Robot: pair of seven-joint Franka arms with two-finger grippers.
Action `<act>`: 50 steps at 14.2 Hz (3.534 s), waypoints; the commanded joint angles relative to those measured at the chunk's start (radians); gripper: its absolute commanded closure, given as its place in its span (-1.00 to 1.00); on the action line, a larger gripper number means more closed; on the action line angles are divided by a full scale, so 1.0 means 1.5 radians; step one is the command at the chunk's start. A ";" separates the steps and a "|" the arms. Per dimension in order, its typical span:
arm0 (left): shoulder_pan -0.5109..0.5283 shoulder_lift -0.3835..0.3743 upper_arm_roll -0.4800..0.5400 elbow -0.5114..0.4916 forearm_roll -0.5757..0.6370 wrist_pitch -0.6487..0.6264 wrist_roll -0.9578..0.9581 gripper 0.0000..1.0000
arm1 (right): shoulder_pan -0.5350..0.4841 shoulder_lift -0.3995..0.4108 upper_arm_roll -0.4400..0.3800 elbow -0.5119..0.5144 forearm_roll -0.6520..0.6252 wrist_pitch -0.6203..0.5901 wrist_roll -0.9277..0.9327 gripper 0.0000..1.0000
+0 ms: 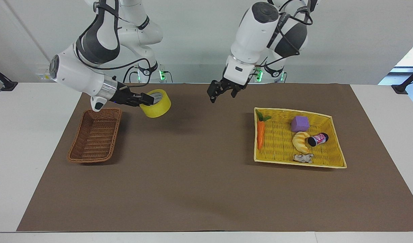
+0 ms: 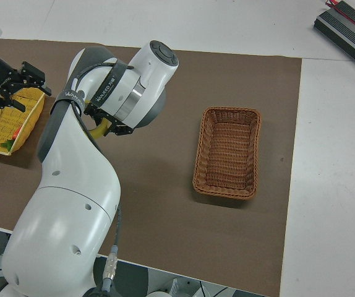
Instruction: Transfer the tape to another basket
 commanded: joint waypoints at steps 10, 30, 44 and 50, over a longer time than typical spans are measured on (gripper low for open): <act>0.251 -0.017 -0.004 -0.032 0.036 -0.054 0.449 -1.00 | -0.140 0.120 0.006 0.019 -0.303 0.224 -0.407 1.00; 0.297 -0.146 -0.007 -0.095 0.157 -0.127 0.640 -1.00 | -0.168 0.148 0.008 0.035 -0.289 0.233 -0.469 -1.00; 0.303 -0.149 -0.005 -0.057 0.142 -0.164 0.647 -1.00 | -0.044 0.016 0.022 0.190 -0.284 -0.040 0.011 -1.00; 0.303 -0.148 -0.004 -0.052 0.148 -0.177 0.647 -1.00 | -0.038 -0.001 0.031 0.311 -0.303 -0.172 0.021 -1.00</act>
